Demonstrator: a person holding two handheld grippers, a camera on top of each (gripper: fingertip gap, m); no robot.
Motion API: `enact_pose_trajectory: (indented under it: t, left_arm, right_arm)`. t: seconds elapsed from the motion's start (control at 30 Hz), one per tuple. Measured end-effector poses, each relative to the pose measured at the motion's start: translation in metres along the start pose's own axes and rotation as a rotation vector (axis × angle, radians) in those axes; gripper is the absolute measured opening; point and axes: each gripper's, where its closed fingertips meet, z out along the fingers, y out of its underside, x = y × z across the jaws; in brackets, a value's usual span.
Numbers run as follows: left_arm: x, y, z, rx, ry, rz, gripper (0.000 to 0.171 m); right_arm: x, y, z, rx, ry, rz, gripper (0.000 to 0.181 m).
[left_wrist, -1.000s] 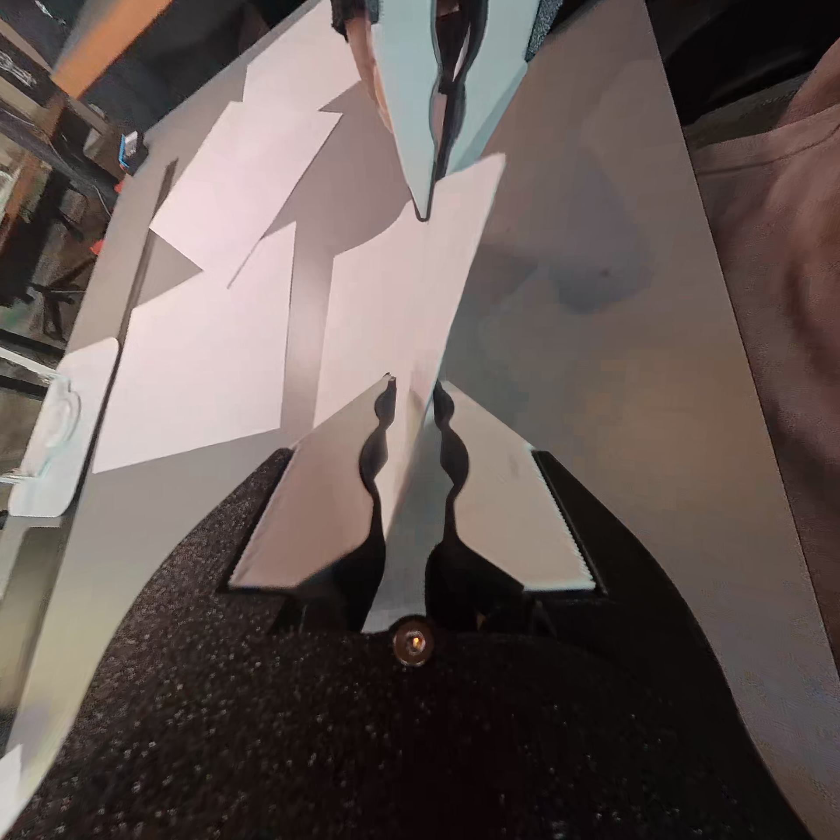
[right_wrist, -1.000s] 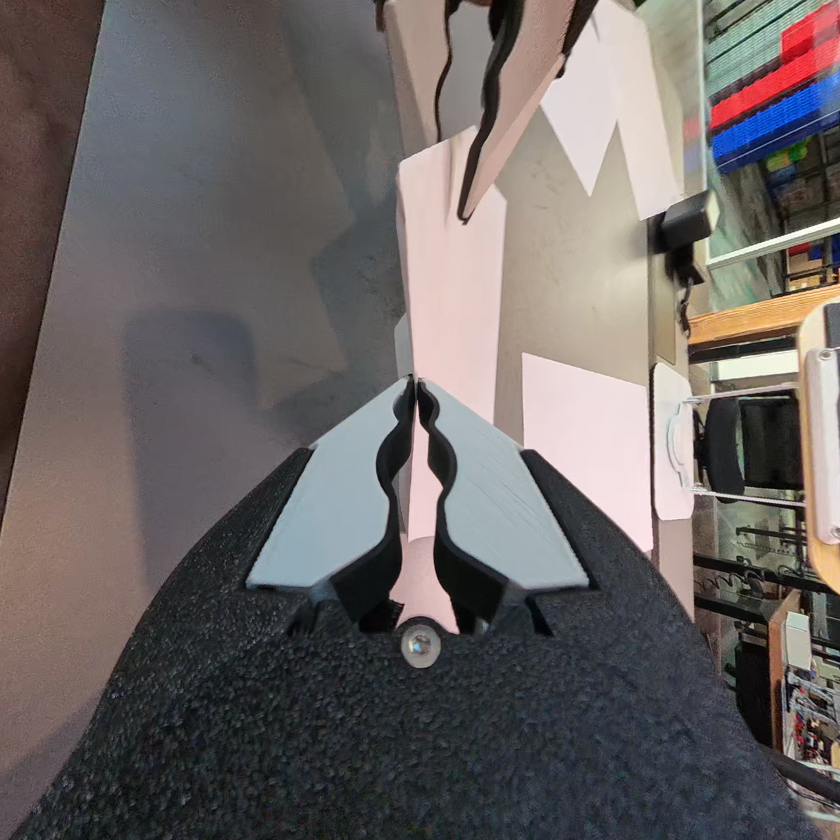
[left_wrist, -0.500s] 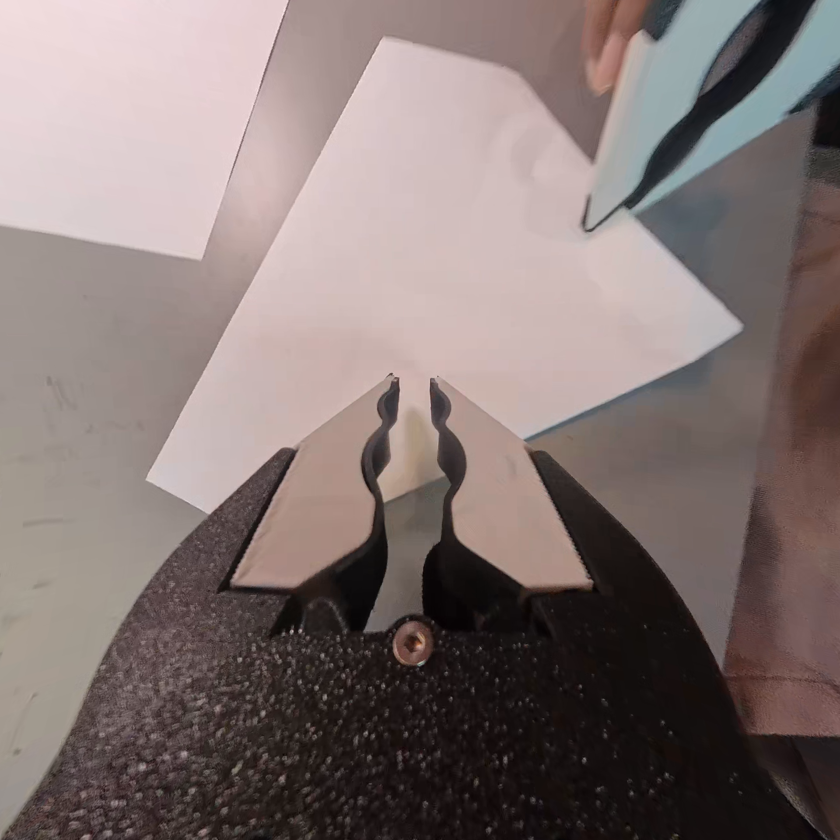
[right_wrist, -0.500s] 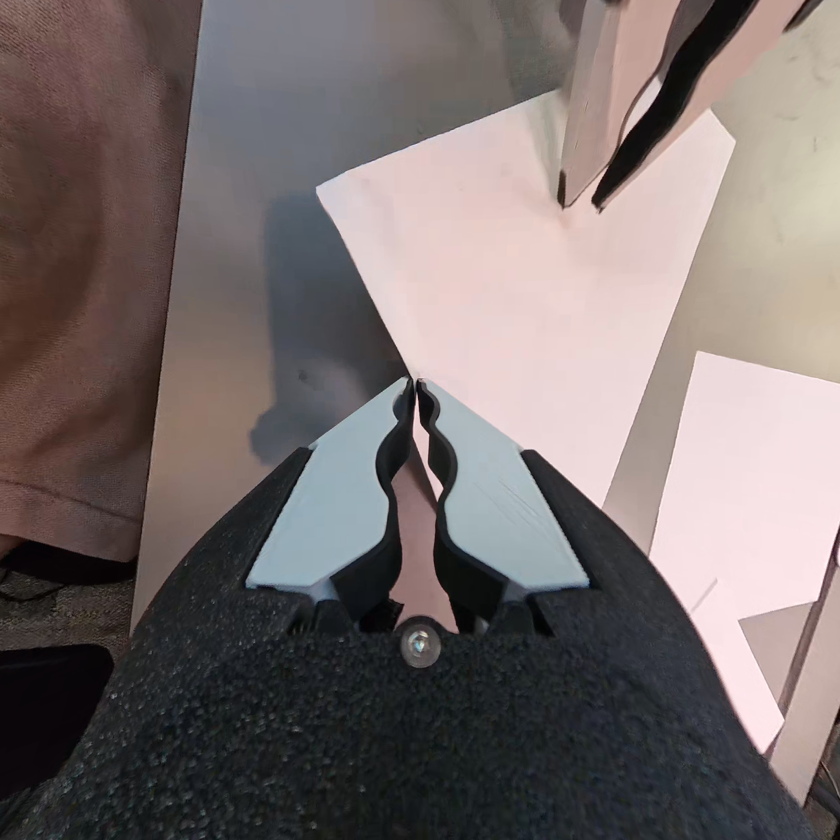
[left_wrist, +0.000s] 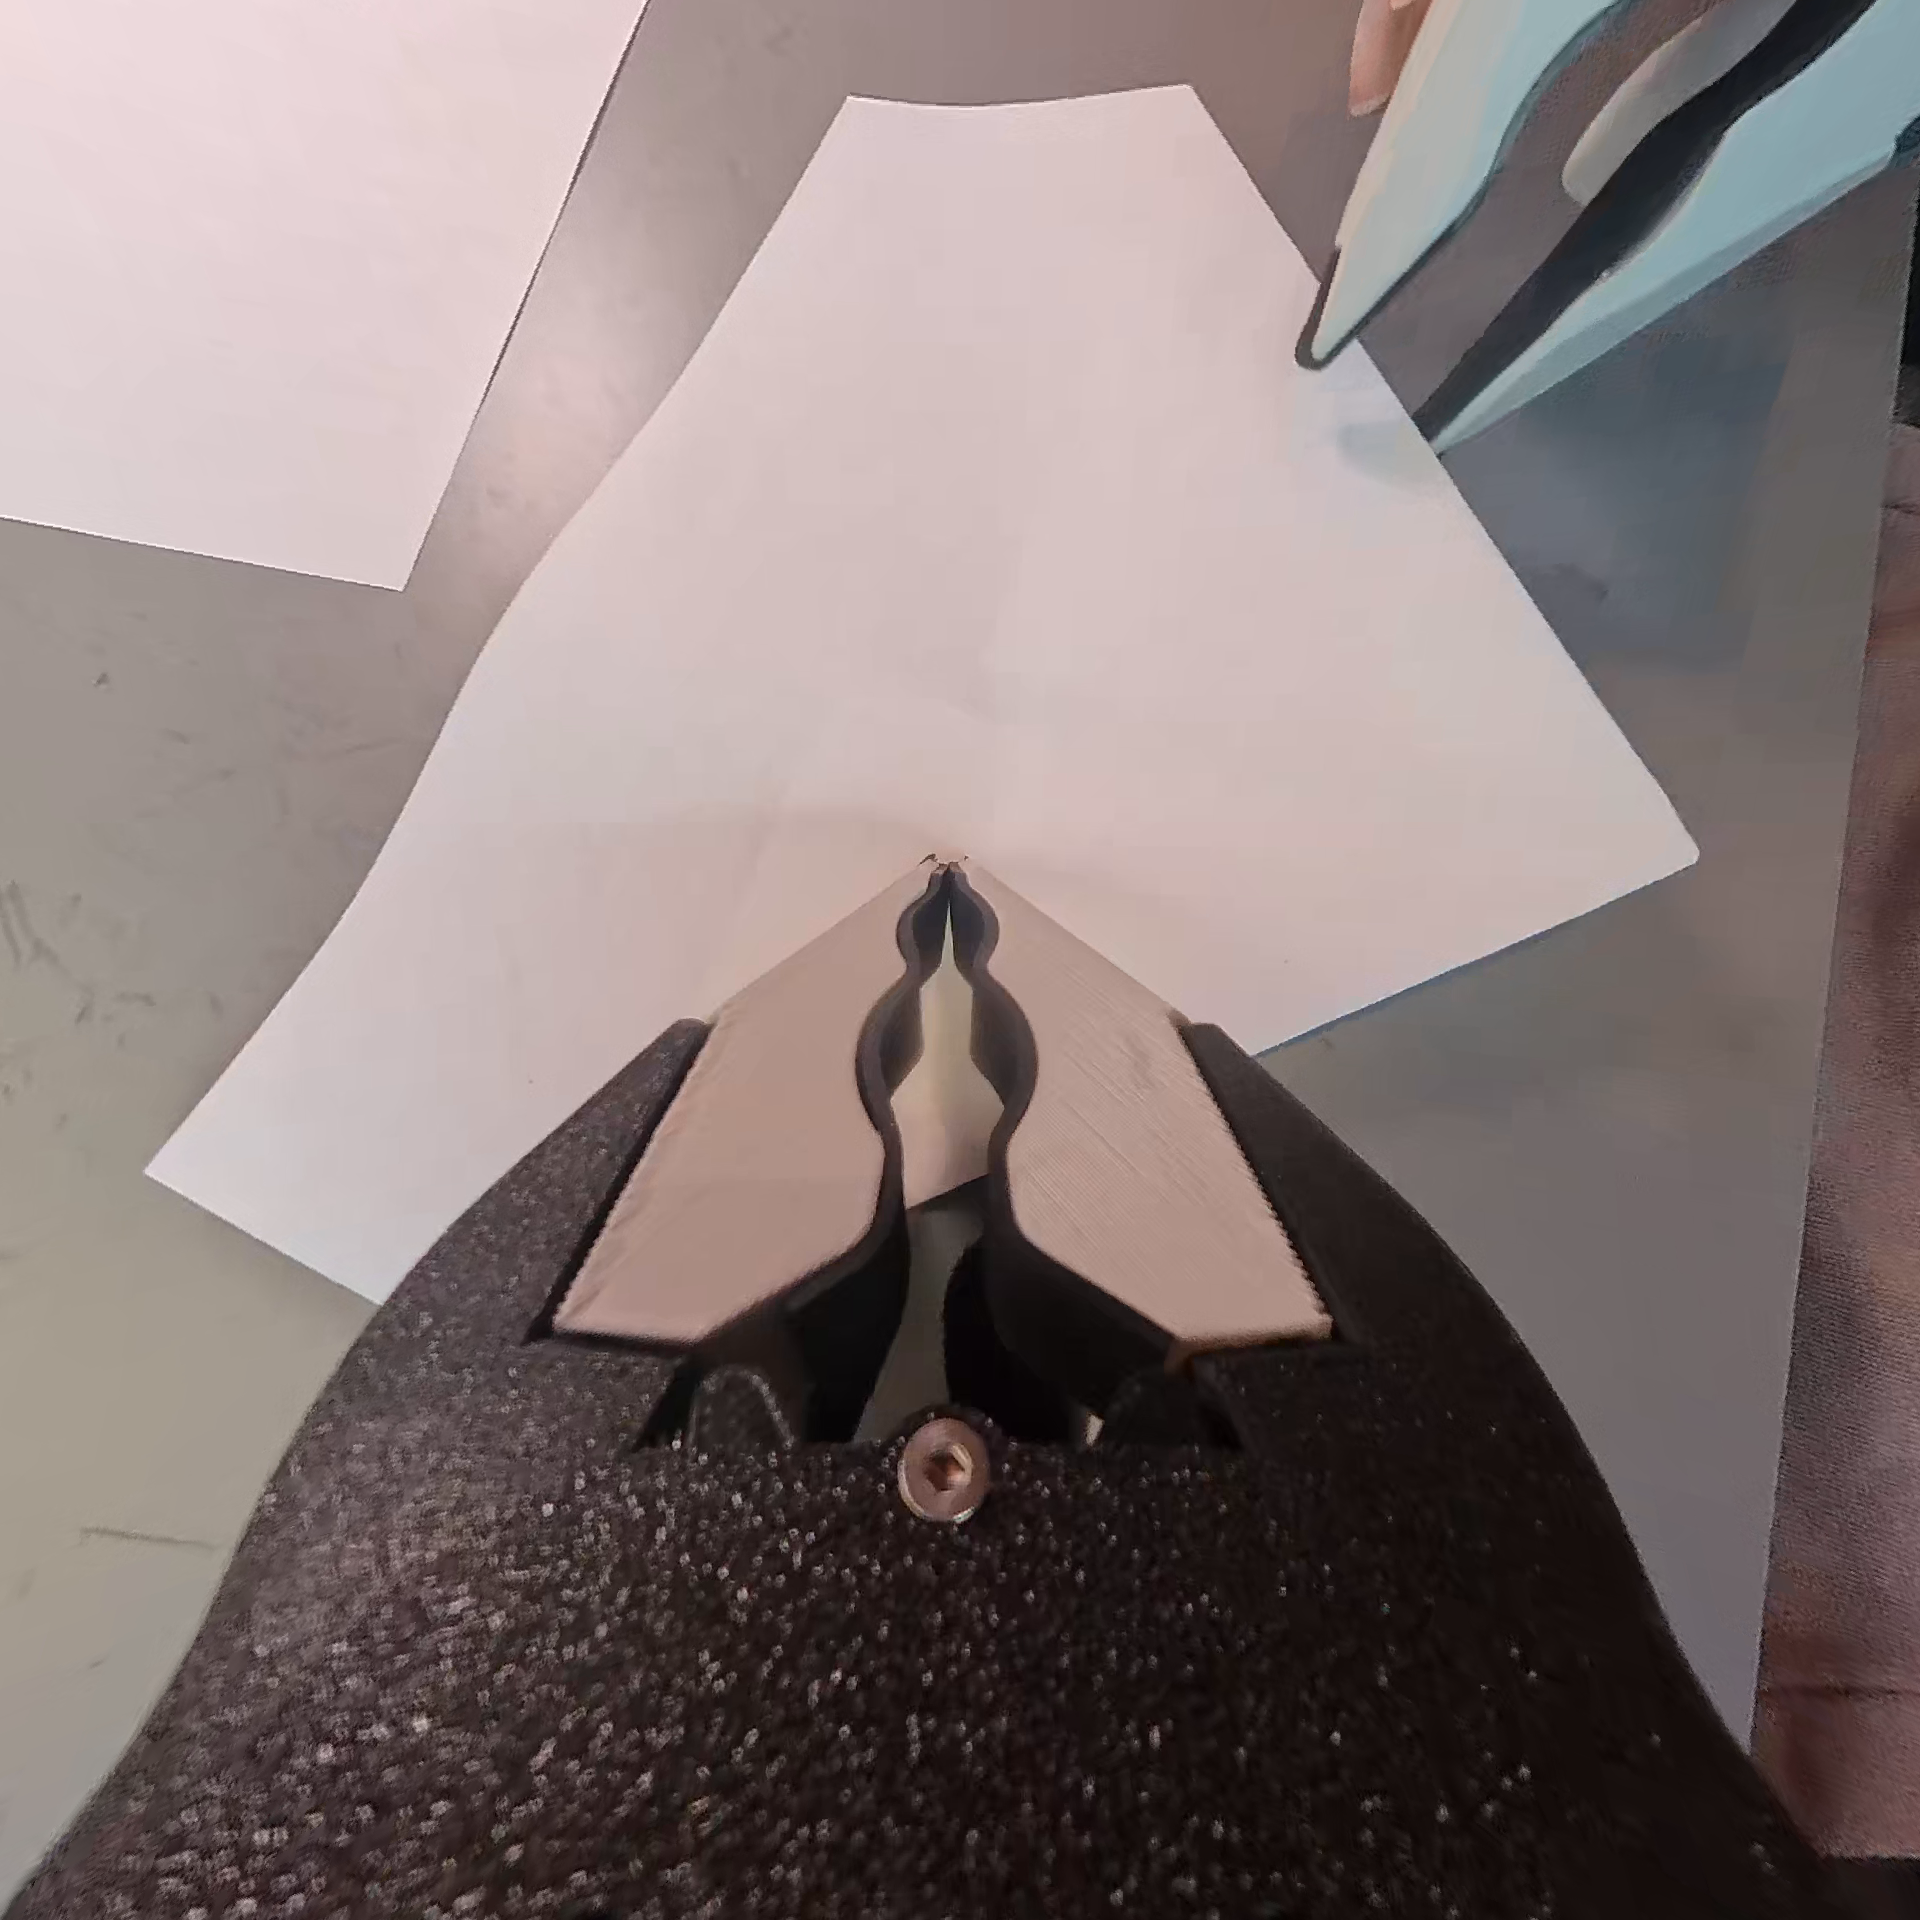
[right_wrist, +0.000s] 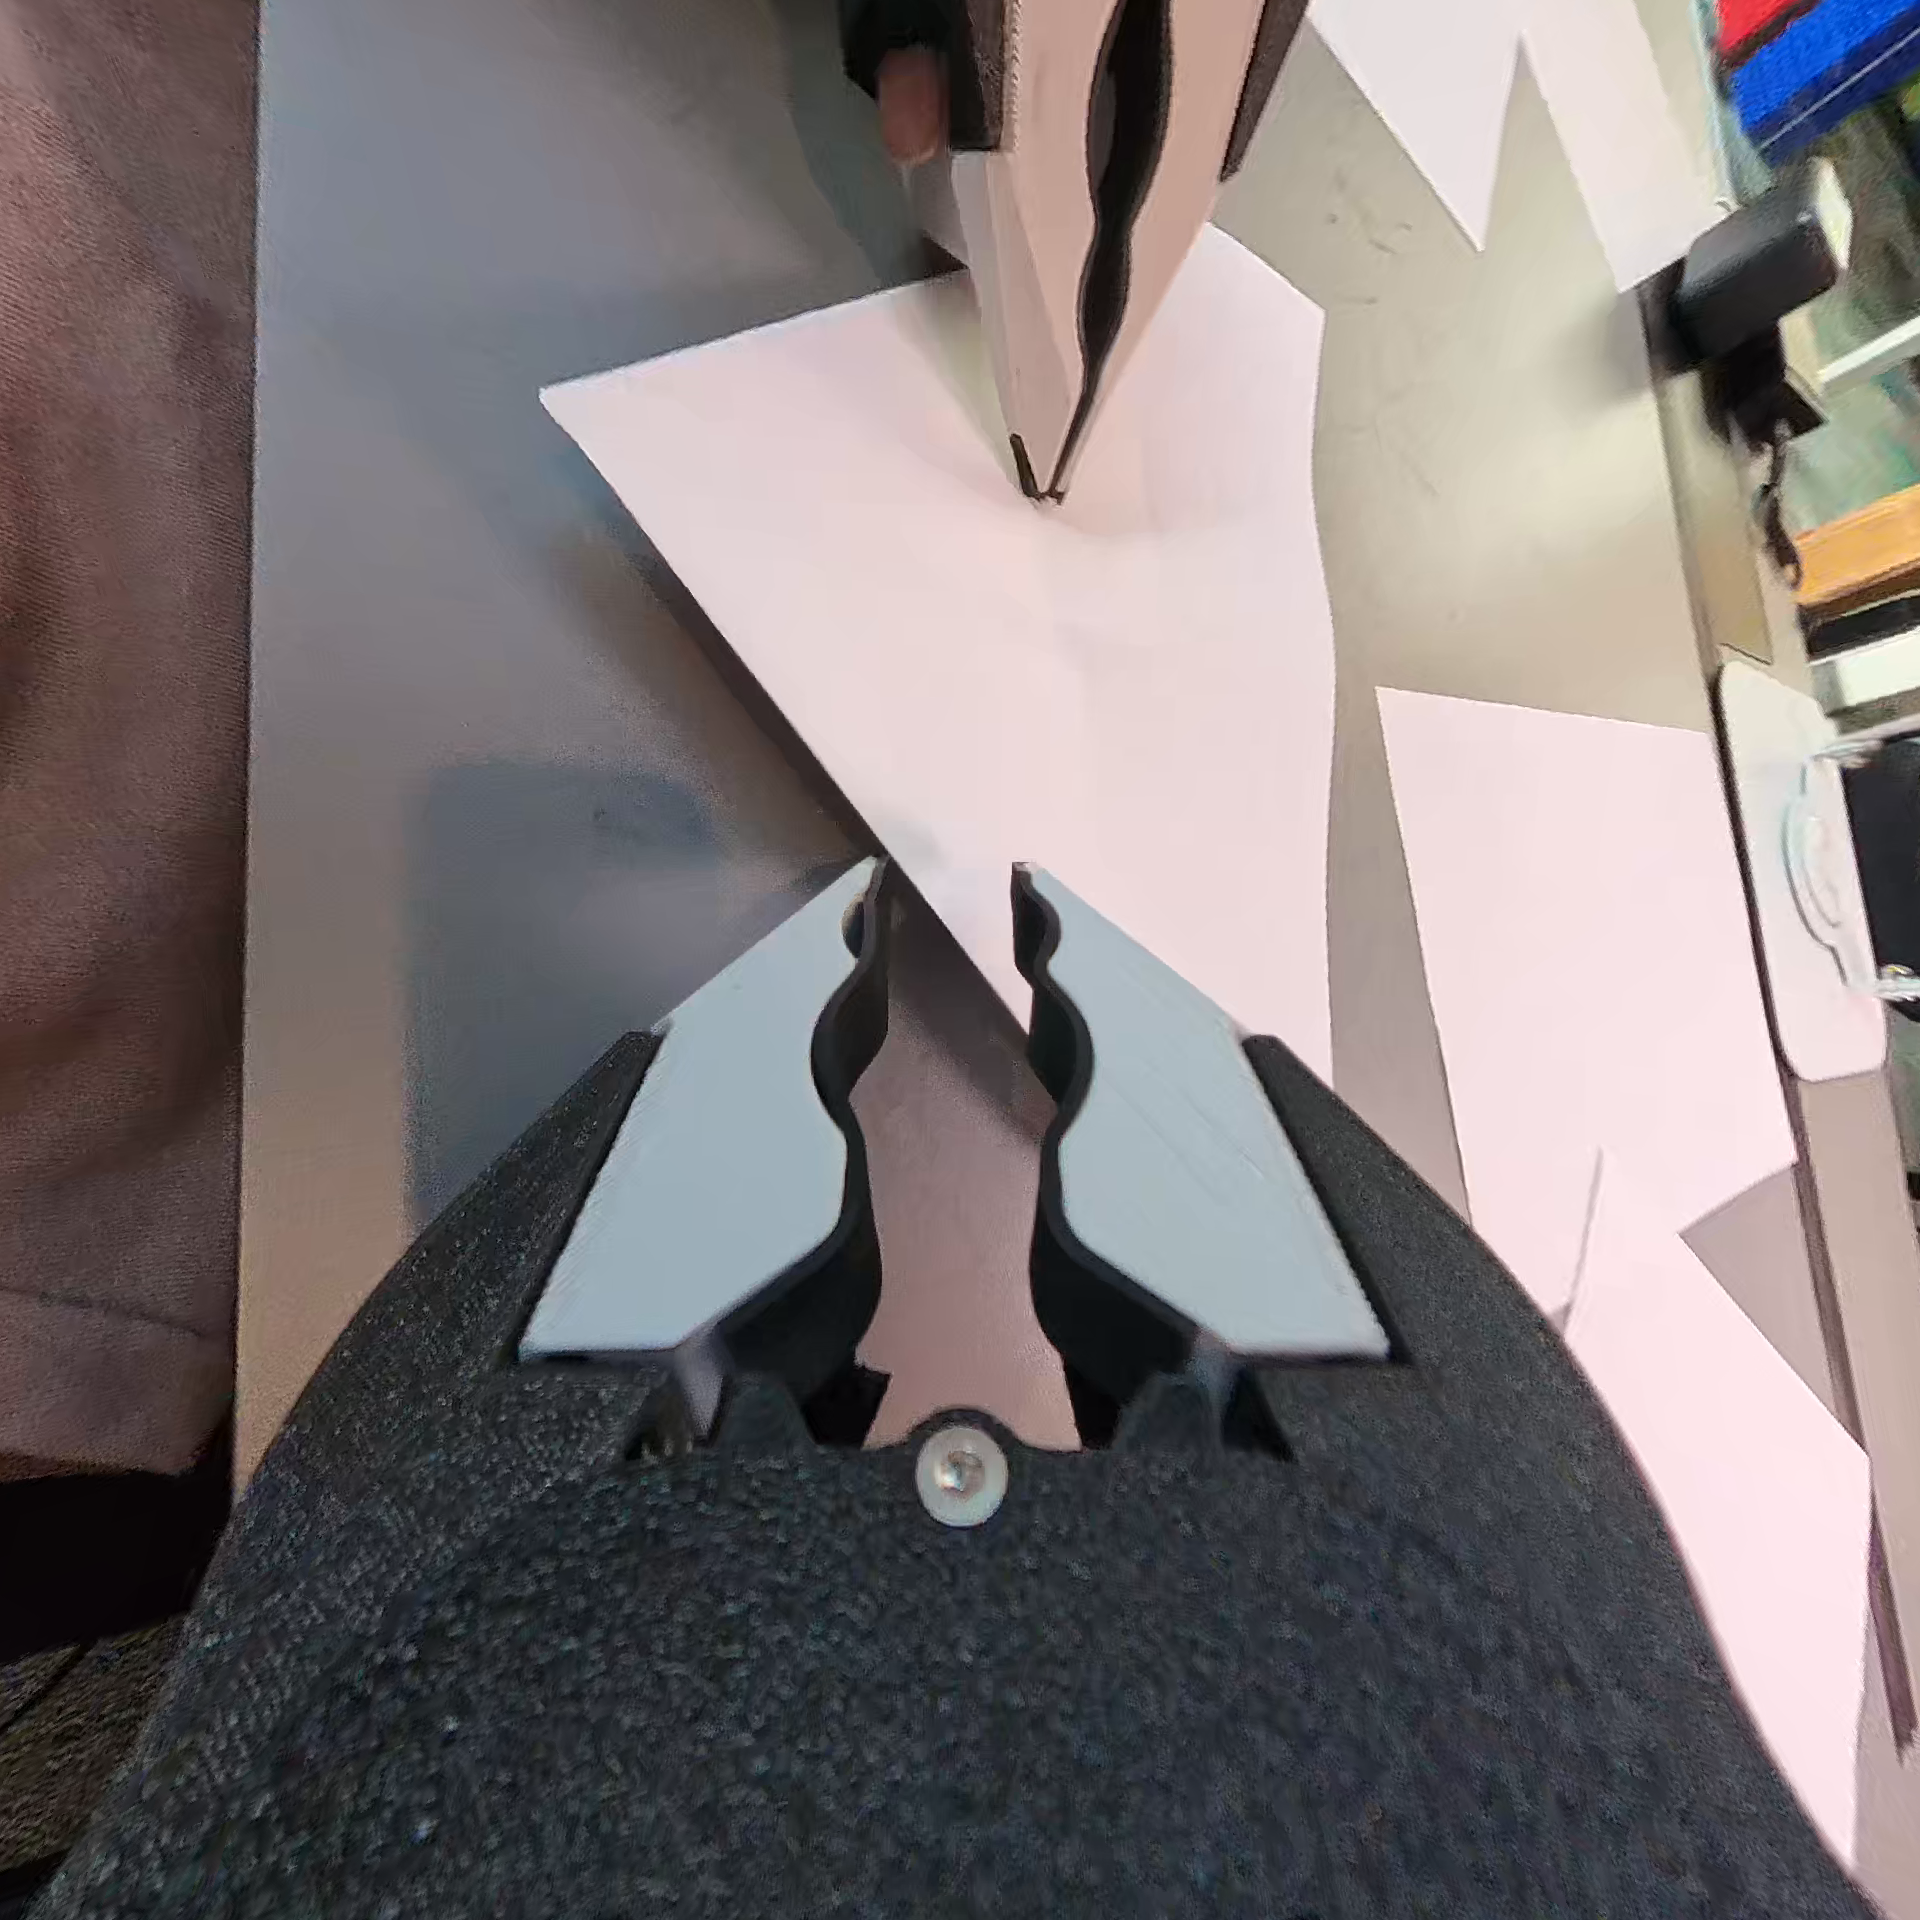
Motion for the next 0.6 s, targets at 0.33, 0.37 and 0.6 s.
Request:
enact_pose_trajectory:
  t: [0.33, 0.37, 0.6]
  left_arm:
    - [0.003, -0.001, 0.001, 0.001, 0.065, 0.067, 0.000]
    - [0.003, -0.001, 0.001, 0.000, 0.063, 0.072, 0.000]
    - [0.002, -0.002, 0.002, -0.016, 0.002, 0.012, 0.000]
  right_arm:
    - [0.031, 0.029, 0.000, -0.066, 0.266, -0.265, 0.021]
    - [0.036, 0.027, 0.000, -0.064, 0.293, -0.287, 0.015]
    - [0.059, 0.048, 0.006, -0.117, 0.295, 0.124, 0.021]
